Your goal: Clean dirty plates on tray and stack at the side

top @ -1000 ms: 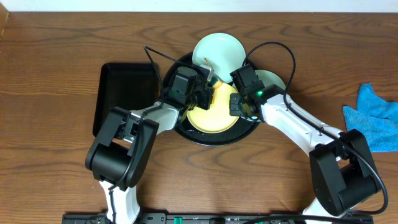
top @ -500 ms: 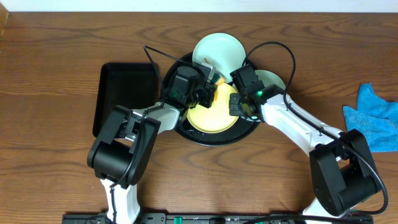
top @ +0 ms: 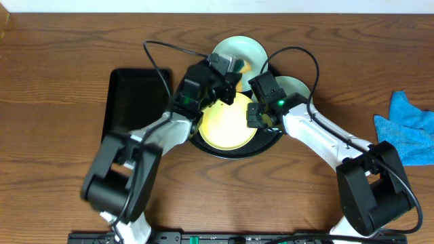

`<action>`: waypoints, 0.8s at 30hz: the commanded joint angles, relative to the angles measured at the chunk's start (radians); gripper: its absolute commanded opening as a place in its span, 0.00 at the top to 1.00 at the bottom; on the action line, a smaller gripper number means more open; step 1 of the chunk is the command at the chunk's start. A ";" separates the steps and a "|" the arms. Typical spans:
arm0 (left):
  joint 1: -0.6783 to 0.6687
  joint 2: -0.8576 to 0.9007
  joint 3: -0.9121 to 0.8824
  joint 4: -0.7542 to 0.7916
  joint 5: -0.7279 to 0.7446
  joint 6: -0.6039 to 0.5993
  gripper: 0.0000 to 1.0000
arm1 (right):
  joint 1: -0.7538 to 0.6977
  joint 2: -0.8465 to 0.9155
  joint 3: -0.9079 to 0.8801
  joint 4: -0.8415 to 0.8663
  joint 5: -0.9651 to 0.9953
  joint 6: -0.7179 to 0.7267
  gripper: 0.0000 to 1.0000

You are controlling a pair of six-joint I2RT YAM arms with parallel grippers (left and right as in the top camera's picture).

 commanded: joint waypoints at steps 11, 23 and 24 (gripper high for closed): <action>-0.002 -0.027 -0.001 -0.275 0.018 -0.149 0.92 | 0.005 0.000 0.001 0.007 -0.008 -0.014 0.99; 0.074 -0.027 0.001 -0.336 0.197 -0.574 0.92 | 0.005 0.000 0.000 0.006 -0.008 -0.014 0.99; 0.082 -0.027 0.001 -0.347 0.196 -0.603 0.92 | 0.005 0.000 0.001 0.006 -0.008 -0.014 0.99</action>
